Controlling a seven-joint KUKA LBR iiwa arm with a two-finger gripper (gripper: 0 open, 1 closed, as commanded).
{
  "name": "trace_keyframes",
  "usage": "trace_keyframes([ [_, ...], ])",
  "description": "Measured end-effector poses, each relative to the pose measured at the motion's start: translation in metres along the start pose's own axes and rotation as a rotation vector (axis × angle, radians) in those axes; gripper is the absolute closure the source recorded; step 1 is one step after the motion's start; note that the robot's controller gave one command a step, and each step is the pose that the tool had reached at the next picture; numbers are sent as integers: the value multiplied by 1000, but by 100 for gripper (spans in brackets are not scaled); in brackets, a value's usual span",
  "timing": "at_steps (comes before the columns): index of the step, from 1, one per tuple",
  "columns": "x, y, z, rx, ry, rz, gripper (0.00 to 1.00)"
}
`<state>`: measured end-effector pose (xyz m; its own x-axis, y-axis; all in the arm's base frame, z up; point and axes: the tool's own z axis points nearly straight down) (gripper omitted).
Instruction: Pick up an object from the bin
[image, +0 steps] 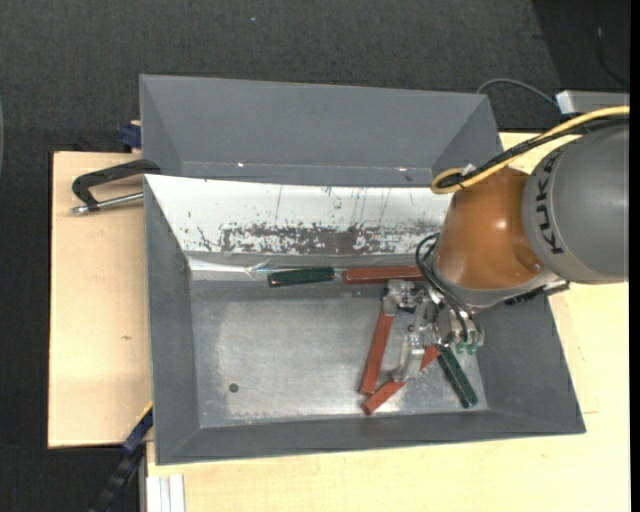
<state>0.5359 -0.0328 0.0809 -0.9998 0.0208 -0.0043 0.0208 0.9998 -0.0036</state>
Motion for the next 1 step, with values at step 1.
trace_keyframes([
  [1,28,30,-11,-7,4,-80,0],
])
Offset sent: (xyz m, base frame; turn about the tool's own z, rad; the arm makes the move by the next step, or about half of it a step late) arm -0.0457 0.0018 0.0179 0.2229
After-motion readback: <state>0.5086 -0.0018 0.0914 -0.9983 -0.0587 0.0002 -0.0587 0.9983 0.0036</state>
